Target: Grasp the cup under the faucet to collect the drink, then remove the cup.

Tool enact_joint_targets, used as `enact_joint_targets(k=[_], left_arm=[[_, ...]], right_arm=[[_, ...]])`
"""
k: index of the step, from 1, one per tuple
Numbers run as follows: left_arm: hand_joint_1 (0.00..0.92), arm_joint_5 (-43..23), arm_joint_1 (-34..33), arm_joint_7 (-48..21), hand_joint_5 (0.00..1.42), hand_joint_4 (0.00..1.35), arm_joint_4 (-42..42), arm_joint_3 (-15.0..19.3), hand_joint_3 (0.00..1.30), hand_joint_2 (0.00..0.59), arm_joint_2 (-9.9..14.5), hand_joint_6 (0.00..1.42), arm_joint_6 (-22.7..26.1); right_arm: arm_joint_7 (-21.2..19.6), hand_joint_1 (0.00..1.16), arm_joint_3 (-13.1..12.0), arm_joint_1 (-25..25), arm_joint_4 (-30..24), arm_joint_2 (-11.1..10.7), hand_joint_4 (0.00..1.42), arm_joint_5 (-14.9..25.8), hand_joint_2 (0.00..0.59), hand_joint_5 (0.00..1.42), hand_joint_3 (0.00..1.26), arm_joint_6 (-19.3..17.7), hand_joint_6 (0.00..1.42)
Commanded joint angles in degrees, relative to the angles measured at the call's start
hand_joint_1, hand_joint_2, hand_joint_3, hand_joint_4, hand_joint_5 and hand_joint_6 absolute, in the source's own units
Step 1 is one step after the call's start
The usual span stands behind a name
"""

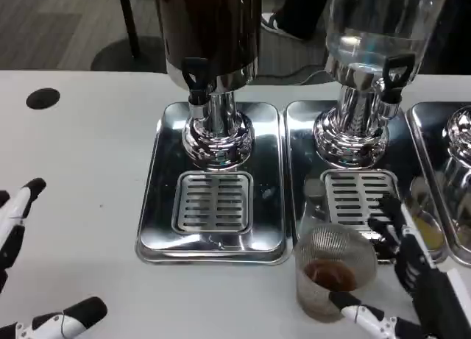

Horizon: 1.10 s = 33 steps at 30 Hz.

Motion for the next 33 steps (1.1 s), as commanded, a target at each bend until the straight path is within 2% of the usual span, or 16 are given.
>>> enact_joint_targets(k=[1,10,14,17,21,26,27,29,33], left_arm=[[0.0,0.42,0.03,0.56,0.0,0.0,0.84,-0.42,0.0,0.006,0.33,0.0,-0.27],[0.0,0.66,-0.61,1.75,0.0,0.0,3.13,-1.65,0.0,0.006,0.02,0.0,-1.16],[0.0,0.64,-0.42,2.76,0.0,0.0,4.04,-1.94,0.0,0.006,-0.22,0.0,-1.65],[0.0,0.67,-0.31,3.4,0.0,0.0,4.94,-1.98,0.0,0.006,-0.07,0.0,-2.0],[0.0,0.97,-0.71,4.3,0.0,0.0,7.14,-1.68,0.0,0.007,0.94,0.0,-2.62],[0.0,1.87,-2.47,6.06,0.0,0.0,11.38,-1.14,0.0,0.014,3.74,0.0,-3.96],[0.0,1.91,-2.71,6.32,0.0,0.0,11.97,-1.1,0.0,0.015,4.16,0.0,-4.14],[0.0,1.94,-3.45,7.18,0.0,0.0,13.84,-0.75,0.0,0.016,5.29,0.0,-4.68],[0.0,2.24,-4.46,8.61,0.0,0.0,16.77,-0.78,0.0,0.017,6.75,0.0,-5.42]], right_arm=[[0.74,0.89,-0.81,0.97,-3.16,-0.7,0.0,1.04,0.174,0.07,0.0,2.07,0.14],[2.42,0.89,-4.8,1.55,-11.94,-4.09,0.0,3.28,0.182,0.07,0.0,8.03,0.13],[3.31,0.86,-6.95,0.88,-13.54,-5.72,0.07,4.91,0.214,0.1,0.06,9.68,0.17],[3.71,0.81,-8.42,0.36,-12.94,-6.39,0.13,6.03,0.273,0.15,0.11,10.25,0.19],[4.3,0.71,-10.65,-0.7,-11.26,-8.3,0.23,6.43,0.385,0.23,0.22,11.02,0.23],[2.84,0.63,-12.82,-2.08,-10.19,-10.51,0.35,2.42,0.511,0.32,0.36,12.1,0.28],[2.14,0.62,-13.16,-2.26,-10.24,-10.78,0.36,0.98,0.521,0.33,0.38,12.25,0.28],[-0.6,0.61,-14.16,-2.42,-10.99,-11.63,0.38,-4.27,0.551,0.35,0.41,12.45,0.3],[-6.72,0.59,-15.13,-1.88,-13.55,-12.66,0.41,-15.24,0.56,0.36,0.44,13.29,0.31]])
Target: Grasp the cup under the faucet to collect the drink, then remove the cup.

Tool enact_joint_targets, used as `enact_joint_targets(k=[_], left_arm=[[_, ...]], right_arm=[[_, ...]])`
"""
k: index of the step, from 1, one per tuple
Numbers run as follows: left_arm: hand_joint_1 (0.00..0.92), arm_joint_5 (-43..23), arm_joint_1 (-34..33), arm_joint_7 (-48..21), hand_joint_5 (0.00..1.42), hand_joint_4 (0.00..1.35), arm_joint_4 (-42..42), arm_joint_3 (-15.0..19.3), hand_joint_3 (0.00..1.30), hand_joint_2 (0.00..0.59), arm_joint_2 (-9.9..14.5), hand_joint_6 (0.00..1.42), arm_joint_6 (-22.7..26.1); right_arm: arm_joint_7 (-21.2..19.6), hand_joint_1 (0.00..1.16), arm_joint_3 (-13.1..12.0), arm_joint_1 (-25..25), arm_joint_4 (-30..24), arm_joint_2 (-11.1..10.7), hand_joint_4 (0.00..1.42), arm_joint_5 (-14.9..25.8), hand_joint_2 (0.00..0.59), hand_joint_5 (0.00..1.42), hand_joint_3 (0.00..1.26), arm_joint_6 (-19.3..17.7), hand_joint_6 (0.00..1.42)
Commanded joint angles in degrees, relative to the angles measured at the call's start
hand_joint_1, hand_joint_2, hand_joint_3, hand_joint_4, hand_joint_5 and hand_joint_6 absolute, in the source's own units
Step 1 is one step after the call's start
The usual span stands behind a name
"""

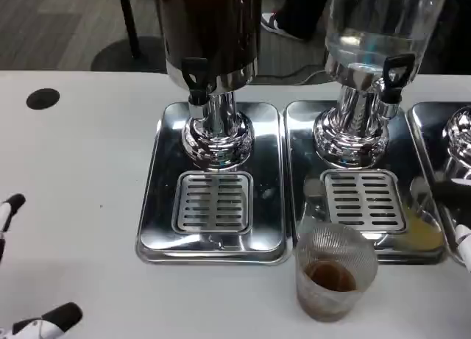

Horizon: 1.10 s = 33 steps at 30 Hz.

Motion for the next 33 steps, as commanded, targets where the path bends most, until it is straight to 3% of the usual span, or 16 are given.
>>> enact_joint_targets(k=[1,8,14,20,33], left_arm=[[0.0,0.57,-0.91,2.05,0.0,0.0,3.05,0.25,0.0,0.017,1.95,0.0,-1.0],[0.0,1.26,-2.66,2.99,0.0,0.0,6.68,-0.86,0.0,0.018,2.43,0.0,0.57],[0.0,0.06,-3.48,2.65,0.0,0.0,7.5,-1.49,0.0,0.023,3.21,0.0,1.92],[0.0,-1.12,-3.75,2.35,0.0,0.0,6.29,-1.57,0.0,0.026,3.14,0.0,2.39],[0.0,-2.72,-1.61,4.19,0.0,0.0,4.96,-1.41,0.0,0.051,1.71,0.0,-1.34]], right_arm=[[-5.82,0.59,-0.93,0.34,-2.8,-1.16,0.41,-9.27,0.56,0.36,0.44,1.19,0.31],[-12.84,0.58,0.32,1.15,-6.21,-1.73,0.33,-22.12,0.579,0.27,0.42,5.14,0.24],[-16.48,0.58,1.33,1.61,-8.14,-0.52,0.22,-26.04,0.579,0.13,0.36,11.53,0.08],[-16.0,0.58,1.49,1.75,-8.91,0.0,0.19,-24.41,0.579,0.1,0.33,18.56,0.03],[-16.23,0.61,1.37,4.45,-11.94,0.36,0.22,-19.98,0.576,0.14,0.33,20.84,0.06]])
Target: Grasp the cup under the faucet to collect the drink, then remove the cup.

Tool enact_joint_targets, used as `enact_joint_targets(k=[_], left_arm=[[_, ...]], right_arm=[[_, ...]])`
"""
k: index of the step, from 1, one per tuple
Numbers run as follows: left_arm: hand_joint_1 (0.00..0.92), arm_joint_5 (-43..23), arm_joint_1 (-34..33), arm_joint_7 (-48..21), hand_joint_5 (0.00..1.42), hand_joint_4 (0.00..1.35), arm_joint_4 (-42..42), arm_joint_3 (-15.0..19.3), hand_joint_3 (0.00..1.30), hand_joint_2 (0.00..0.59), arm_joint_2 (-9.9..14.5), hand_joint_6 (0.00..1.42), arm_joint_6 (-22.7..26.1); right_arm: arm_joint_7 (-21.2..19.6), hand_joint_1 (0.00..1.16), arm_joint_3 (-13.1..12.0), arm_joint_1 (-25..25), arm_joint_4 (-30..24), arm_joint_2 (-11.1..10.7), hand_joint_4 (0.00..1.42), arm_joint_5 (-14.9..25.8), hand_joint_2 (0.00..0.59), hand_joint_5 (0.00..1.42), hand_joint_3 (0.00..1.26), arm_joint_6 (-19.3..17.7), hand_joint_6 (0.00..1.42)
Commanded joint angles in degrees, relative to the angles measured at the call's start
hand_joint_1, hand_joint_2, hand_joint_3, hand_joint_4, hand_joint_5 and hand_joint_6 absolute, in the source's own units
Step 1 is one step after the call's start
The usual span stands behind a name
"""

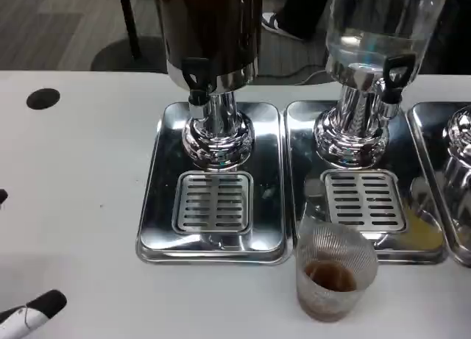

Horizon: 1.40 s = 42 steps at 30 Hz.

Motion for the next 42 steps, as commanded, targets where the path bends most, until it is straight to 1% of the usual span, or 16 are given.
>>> enact_joint_targets(k=[1,8,16,23,32,42], left_arm=[[0.0,-1.09,1.58,1.64,0.0,0.0,-0.88,0.26,0.0,0.052,-1.32,0.0,-1.43],[0.0,-0.84,4.58,2.32,0.0,0.0,-1.39,0.36,0.0,0.061,-2.37,0.0,-3.21],[0.0,-0.35,5.73,2.47,0.0,0.0,-1.75,0.79,0.0,0.064,-1.72,0.0,-5.06],[0.0,0.28,5.61,2.37,0.0,0.0,-2.67,1.29,0.01,0.062,-1.62,0.0,-5.18],[0.0,0.5,5.72,2.42,0.0,0.0,-2.01,1.7,0.01,0.063,-1.43,0.0,-5.3],[0.0,1.35,4.61,2.34,0.0,0.0,-0.92,0.64,0.01,0.061,-1.52,0.0,-4.69]], right_arm=[[-0.29,0.61,-0.24,1.1,-1.74,0.35,0.22,1.38,0.576,0.14,0.33,1.11,0.06],[0.01,0.62,0.29,2.12,-2.61,0.57,0.22,2.21,0.565,0.15,0.33,1.54,0.06],[-0.12,0.63,0.09,3.91,-4.59,0.36,0.23,2.4,0.564,0.15,0.34,1.55,0.06],[-0.17,0.64,-0.15,4.7,-6.08,0.35,0.23,2.28,0.564,0.16,0.34,2.01,0.06],[-0.41,0.64,0.37,4.52,-5.88,0.36,0.23,1.78,0.564,0.16,0.34,2.12,0.06],[-0.8,0.64,0.22,5.05,-6.07,0.62,0.23,1.51,0.564,0.16,0.34,2.3,0.06]])
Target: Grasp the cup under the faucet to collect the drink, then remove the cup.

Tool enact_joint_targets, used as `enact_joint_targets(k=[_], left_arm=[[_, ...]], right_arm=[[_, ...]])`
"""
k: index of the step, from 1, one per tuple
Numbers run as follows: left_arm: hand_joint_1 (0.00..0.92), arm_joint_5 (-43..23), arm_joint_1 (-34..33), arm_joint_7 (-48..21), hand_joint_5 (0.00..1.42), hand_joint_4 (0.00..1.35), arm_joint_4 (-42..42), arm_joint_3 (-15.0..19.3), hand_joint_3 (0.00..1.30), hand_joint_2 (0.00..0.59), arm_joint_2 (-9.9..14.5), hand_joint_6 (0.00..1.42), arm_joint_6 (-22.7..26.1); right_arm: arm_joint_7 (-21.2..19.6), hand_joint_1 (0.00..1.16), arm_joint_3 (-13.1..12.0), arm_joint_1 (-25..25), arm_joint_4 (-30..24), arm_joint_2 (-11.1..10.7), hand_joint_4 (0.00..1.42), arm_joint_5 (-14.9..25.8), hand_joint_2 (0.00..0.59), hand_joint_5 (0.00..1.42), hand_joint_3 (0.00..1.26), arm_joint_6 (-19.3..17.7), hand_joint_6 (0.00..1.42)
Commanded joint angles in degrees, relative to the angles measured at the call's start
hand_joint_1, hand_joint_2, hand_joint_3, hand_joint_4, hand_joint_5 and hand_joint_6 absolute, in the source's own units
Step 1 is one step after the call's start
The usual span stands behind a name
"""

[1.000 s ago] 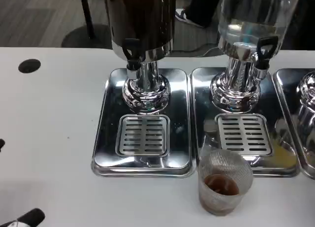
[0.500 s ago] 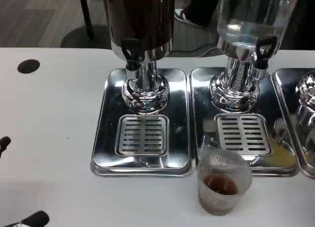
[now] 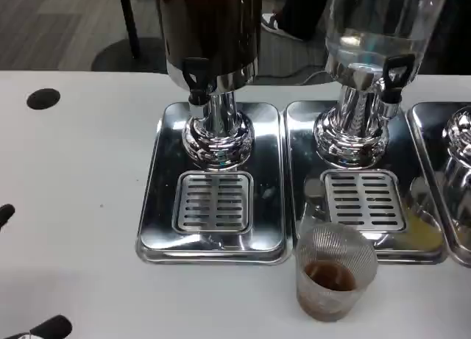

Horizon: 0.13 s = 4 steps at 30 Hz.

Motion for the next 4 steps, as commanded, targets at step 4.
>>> enact_joint_targets(k=[4], left_arm=[[0.0,0.81,-0.89,0.56,0.0,0.0,1.48,-0.82,0.01,0.06,0.39,0.0,0.11]], right_arm=[[-1.16,0.64,-0.33,1.27,-0.84,0.48,0.23,-0.2,0.564,0.16,0.34,0.09,0.06]])
